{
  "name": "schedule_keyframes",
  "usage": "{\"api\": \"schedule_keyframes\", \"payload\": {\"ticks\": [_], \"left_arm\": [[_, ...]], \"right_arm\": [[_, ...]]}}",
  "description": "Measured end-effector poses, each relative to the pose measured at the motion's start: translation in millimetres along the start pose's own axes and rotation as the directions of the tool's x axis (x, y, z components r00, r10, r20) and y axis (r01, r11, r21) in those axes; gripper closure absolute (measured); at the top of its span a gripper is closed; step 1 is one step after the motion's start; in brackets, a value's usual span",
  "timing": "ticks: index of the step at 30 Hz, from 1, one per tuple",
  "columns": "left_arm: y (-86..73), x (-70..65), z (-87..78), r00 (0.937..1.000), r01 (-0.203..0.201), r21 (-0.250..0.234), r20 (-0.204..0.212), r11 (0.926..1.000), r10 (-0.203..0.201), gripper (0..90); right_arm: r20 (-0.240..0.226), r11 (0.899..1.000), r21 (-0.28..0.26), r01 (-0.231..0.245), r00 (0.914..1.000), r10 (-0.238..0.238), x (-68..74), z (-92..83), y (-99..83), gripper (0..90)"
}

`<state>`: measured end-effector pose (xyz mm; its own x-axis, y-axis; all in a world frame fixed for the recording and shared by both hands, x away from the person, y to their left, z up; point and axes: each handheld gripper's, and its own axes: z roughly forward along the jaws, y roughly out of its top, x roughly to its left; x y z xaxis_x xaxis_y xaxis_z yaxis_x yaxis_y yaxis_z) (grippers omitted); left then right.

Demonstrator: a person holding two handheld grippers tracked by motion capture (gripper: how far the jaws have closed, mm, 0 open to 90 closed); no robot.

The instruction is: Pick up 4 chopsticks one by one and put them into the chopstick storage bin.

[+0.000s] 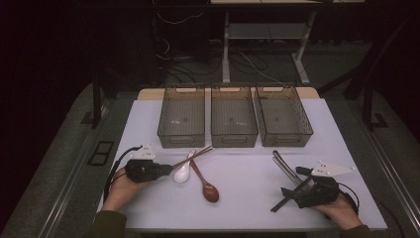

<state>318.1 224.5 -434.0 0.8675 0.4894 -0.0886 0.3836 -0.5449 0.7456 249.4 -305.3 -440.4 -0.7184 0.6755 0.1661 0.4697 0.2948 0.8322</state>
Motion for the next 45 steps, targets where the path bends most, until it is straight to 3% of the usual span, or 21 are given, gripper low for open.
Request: {"api": "schedule_keyframes", "payload": {"ticks": [25,45], "left_arm": [[15.9,-8.1,-8.7,0.9993,0.035,-0.051,-0.008,0.9981,-0.035,83.2],[37.8,-15.5,-14.4,0.9974,0.069,-0.129,-0.012,0.9893,-0.071,83.3]], "right_arm": [[-0.001,1.000,-0.006,-0.001,1.0000,0.001,-2.0,0.3,0.5,1.2],[-0.001,1.000,-0.018,-0.001,1.0000,0.001,-2.1,-1.3,1.4,1.2]]}}
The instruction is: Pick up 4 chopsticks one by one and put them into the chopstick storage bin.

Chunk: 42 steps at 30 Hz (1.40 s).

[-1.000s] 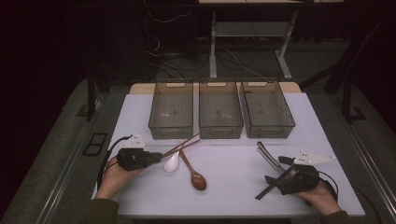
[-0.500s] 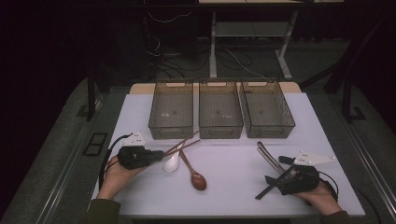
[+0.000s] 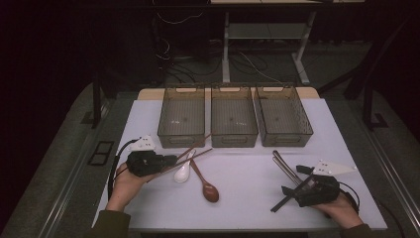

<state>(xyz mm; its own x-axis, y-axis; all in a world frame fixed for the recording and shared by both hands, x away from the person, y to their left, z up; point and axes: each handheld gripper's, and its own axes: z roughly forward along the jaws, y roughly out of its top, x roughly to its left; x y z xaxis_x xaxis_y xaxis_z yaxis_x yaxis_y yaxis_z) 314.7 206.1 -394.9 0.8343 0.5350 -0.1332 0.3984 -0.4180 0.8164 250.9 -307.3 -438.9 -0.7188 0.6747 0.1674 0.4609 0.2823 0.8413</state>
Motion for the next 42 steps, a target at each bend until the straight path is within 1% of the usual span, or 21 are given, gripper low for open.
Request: {"api": "schedule_keyframes", "payload": {"ticks": [6,12,15,17,19,22,27,33,35,42], "left_arm": [[8.0,0.9,-0.2,0.9999,0.002,-0.022,-0.015,0.9998,-0.003,83.2],[16.5,3.8,2.0,0.9996,0.005,-0.031,-0.027,0.9995,-0.005,83.2],[21.6,5.3,4.3,0.9991,0.014,-0.038,-0.038,0.9992,-0.015,83.2],[25.0,6.8,5.6,0.9989,0.026,-0.050,-0.037,0.9984,-0.028,83.3],[28.2,7.8,7.2,0.9986,0.028,-0.048,-0.043,0.9985,-0.030,83.2],[32.4,10.1,9.1,0.9975,0.028,-0.045,-0.064,0.9986,-0.031,83.3],[38.4,13.9,11.8,0.9970,0.031,-0.059,-0.069,0.9978,-0.035,83.3],[48.6,18.9,13.5,0.9965,0.022,-0.080,-0.079,0.9966,-0.029,83.2],[52.7,20.9,14.0,0.9961,0.014,-0.079,-0.085,0.9968,-0.020,83.2],[66.5,28.8,19.9,0.9955,0.006,-0.097,-0.093,0.9952,-0.015,83.2]], "right_arm": [[-0.002,1.000,0.001,0.002,1.0000,-0.002,0.1,0.2,-0.1,1.2],[-0.001,1.000,-0.001,0.001,1.0000,-0.001,-0.2,0.0,-0.2,1.2],[-0.002,1.000,-0.002,0.000,1.0000,0.000,-0.3,-0.3,-0.1,1.2],[-0.002,1.000,-0.005,-0.005,1.0000,0.005,-0.6,-0.9,-0.1,1.2],[0.000,1.000,-0.007,-0.005,1.0000,0.005,-1.2,-1.4,-0.1,1.2],[0.002,1.000,-0.007,-0.005,1.0000,0.005,-1.4,-1.7,-0.5,1.2],[0.002,1.000,-0.008,-0.006,1.0000,0.006,-1.2,-1.9,-0.7,1.2],[0.005,1.000,-0.010,-0.010,0.9999,0.010,-1.7,-2.4,-0.9,1.2],[0.007,1.000,-0.010,-0.010,0.9999,0.011,-2.0,-2.8,-0.9,1.2],[0.005,1.000,-0.014,-0.019,0.9998,0.019,-3.1,-2.8,-1.2,1.2]]}}
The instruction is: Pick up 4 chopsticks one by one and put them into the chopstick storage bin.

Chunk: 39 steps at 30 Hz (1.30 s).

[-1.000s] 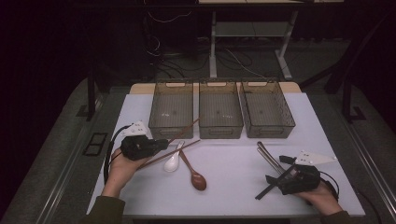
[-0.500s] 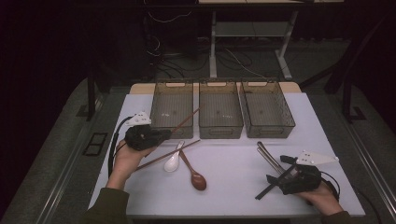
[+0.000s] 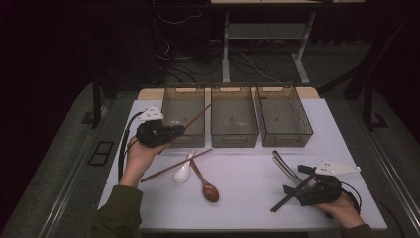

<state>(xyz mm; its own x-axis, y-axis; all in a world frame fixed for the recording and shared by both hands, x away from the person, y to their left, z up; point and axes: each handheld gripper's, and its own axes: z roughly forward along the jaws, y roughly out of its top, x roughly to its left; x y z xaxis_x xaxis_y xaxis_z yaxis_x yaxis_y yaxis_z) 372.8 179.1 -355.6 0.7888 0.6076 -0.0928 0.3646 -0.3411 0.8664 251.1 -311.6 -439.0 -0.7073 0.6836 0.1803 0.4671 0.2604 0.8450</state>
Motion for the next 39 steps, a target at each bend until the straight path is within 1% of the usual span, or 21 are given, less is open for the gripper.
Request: {"api": "schedule_keyframes", "payload": {"ticks": [3,5,11,16,20,22,26,28,29,33,39], "left_arm": [[4.3,3.5,4.7,1.0000,-0.001,-0.012,-0.002,0.9999,0.001,83.1],[7.5,6.5,7.6,1.0000,-0.005,-0.017,-0.009,0.9999,0.004,83.1],[16.7,18.3,14.8,0.9994,0.000,-0.030,-0.033,0.9996,-0.001,83.1],[21.3,30.3,19.8,0.9975,0.009,-0.026,-0.070,0.9996,-0.011,83.1],[22.5,40.5,23.0,0.9947,0.026,-0.031,-0.098,0.9992,-0.029,83.1],[22.0,45.6,25.2,0.9928,0.043,-0.037,-0.110,0.9984,-0.047,83.1],[20.0,53.8,30.0,0.9881,0.066,-0.034,-0.137,0.9972,-0.070,83.1],[17.7,57.6,33.6,0.9842,0.077,-0.027,-0.158,0.9967,-0.080,83.0],[16.5,59.6,35.5,0.9824,0.088,-0.028,-0.163,0.9957,-0.092,83.0],[12.0,65.9,41.7,0.9764,0.115,-0.021,-0.182,0.9931,-0.117,83.0],[6.3,71.7,49.7,0.9674,0.132,0.005,-0.219,0.9913,-0.128,83.0]], "right_arm": [[-0.002,1.000,0.000,-0.002,1.0000,0.002,0.4,-0.2,-0.1,1.2],[-0.002,1.000,0.000,-0.002,1.0000,0.002,0.5,-0.4,-0.1,1.2],[-0.001,1.000,0.000,-0.002,1.0000,0.002,0.3,-0.8,-0.2,1.2],[0.001,1.000,-0.001,-0.005,1.0000,0.005,-0.5,-0.9,-0.7,1.2],[-0.002,1.000,-0.003,-0.007,1.0000,0.007,-0.9,-1.2,-0.8,1.2],[-0.002,1.000,-0.004,-0.007,1.0000,0.007,-1.1,-1.3,-0.9,1.2],[0.000,1.000,-0.005,-0.009,1.0000,0.009,-1.0,-1.4,-0.9,1.2],[-0.001,1.000,-0.004,-0.007,1.0000,0.007,-1.2,-1.3,-0.9,1.2],[0.000,1.000,-0.005,-0.008,1.0000,0.008,-1.1,-1.4,-0.9,1.2],[0.000,1.000,-0.005,-0.014,0.9999,0.014,-0.9,-2.0,-1.1,1.2],[-0.001,1.000,-0.008,-0.016,0.9999,0.016,-1.4,-2.7,-1.4,1.2]]}}
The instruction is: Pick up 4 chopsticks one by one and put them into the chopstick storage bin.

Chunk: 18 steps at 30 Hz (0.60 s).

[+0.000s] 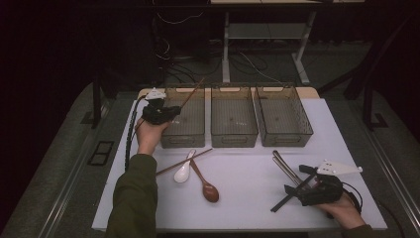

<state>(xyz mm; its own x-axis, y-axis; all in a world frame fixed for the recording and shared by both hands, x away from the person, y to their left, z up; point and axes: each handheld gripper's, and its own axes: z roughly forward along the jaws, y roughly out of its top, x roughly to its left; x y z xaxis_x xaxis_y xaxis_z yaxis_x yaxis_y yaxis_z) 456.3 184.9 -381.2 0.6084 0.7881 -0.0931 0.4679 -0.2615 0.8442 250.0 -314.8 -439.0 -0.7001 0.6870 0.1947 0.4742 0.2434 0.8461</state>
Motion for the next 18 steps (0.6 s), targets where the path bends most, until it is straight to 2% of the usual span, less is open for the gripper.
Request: {"api": "schedule_keyframes", "payload": {"ticks": [8,13,18], "left_arm": [[-4.2,0.9,8.2,0.9992,0.022,0.052,-0.034,0.9984,-0.020,82.9],[-6.4,1.1,11.9,0.9989,0.021,0.085,-0.044,0.9962,-0.018,82.8],[-7.7,1.9,13.7,0.9983,0.038,0.099,-0.048,0.9944,-0.033,82.6]], "right_arm": [[0.003,1.000,-0.001,0.001,1.0000,-0.001,-0.2,-0.6,-0.2,1.2],[0.006,1.000,-0.002,0.003,1.0000,-0.002,0.0,-0.6,-0.2,1.2],[0.004,1.000,0.002,0.009,1.0000,-0.009,-0.1,-0.4,-0.3,1.2]]}}
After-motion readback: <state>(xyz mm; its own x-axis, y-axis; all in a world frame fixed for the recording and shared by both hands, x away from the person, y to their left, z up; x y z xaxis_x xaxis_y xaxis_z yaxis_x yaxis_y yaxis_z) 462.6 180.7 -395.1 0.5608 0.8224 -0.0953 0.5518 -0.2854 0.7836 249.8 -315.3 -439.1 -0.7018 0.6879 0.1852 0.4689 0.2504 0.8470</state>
